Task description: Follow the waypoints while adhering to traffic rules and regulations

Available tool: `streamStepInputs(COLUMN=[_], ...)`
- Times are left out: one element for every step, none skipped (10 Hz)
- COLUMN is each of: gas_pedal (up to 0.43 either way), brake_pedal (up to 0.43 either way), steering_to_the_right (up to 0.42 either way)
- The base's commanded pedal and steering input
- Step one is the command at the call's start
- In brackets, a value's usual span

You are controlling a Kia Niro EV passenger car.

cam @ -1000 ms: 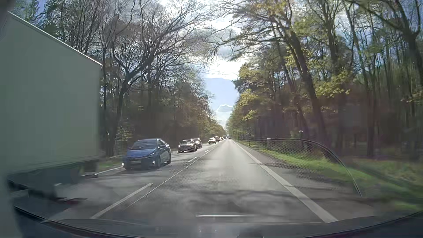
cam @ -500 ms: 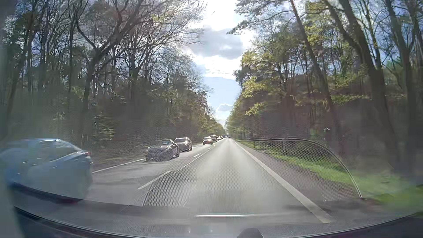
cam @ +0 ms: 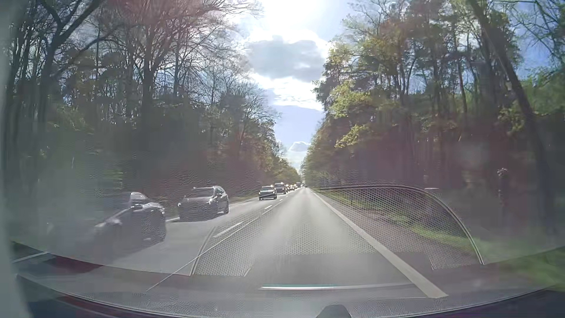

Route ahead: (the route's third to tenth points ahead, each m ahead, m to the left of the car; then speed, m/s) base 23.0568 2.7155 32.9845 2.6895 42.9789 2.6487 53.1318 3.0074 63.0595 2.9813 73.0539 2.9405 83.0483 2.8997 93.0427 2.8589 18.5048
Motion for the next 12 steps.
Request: streamStepInputs(gas_pedal=[0.079,0.079,0.079,0.079,0.079,0.079,0.079,0.079,0.079,0.079,0.079,0.079], brake_pedal=[0.0,0.0,0.0,0.0,0.0,0.0,0.0,0.0,0.0,0.0,0.0,0.0], steering_to_the_right=[-0.002,-0.002,-0.002,-0.002,-0.002,-0.002,-0.002,-0.002,-0.002,-0.002,-0.002,-0.002])
